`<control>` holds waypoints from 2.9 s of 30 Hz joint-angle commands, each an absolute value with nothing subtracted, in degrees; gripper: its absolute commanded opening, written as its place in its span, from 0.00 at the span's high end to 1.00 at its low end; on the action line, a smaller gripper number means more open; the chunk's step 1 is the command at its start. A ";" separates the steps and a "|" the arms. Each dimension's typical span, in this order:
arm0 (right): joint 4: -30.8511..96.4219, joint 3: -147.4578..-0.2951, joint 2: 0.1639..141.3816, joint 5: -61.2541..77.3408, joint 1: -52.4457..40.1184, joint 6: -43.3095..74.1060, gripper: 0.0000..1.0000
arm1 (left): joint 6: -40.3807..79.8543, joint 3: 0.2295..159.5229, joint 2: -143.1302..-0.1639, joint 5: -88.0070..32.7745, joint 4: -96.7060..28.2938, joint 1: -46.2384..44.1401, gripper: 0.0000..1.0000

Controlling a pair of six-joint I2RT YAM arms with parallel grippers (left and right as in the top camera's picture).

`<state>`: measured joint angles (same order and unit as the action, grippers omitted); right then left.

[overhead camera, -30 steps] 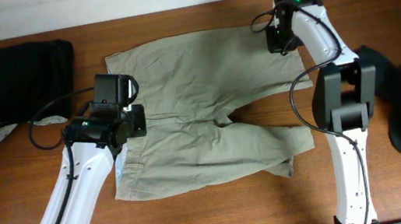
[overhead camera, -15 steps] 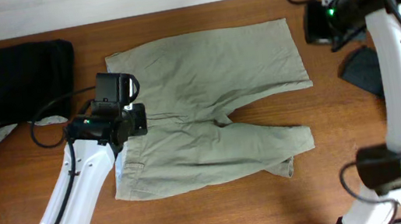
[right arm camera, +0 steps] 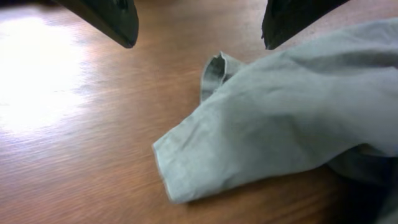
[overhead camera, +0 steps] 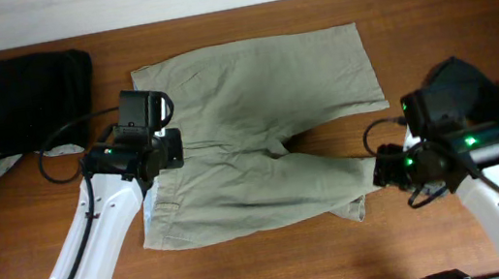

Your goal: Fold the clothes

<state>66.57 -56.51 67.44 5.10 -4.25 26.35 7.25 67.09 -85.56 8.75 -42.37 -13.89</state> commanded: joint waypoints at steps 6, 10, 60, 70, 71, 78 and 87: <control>53.49 -46.81 74.72 25.04 -3.95 35.55 0.32 | 6.31 67.53 -85.93 8.51 -42.24 -13.82 0.99; 46.09 -42.78 77.89 28.32 -3.90 46.59 0.32 | 6.31 67.53 -85.91 8.51 -42.33 -13.82 0.99; 30.94 -56.31 64.20 12.16 -19.92 0.82 0.96 | 4.21 61.43 -88.07 -7.53 -47.99 -13.87 0.95; 40.73 -58.74 64.20 12.23 -19.92 -3.27 0.96 | 6.17 49.71 -93.95 -12.03 -34.59 -13.87 0.99; 41.45 -58.74 64.20 12.47 -19.92 -3.49 0.96 | 6.17 49.58 -94.89 -12.29 -34.44 -13.85 0.99; 48.36 -58.74 64.20 14.92 -22.22 -10.61 0.96 | 6.81 49.58 -100.66 -12.27 -33.87 -13.87 0.99; 62.15 -58.72 66.06 7.86 -33.76 1.37 0.96 | 8.29 49.58 -100.77 -12.23 -35.05 -13.80 0.99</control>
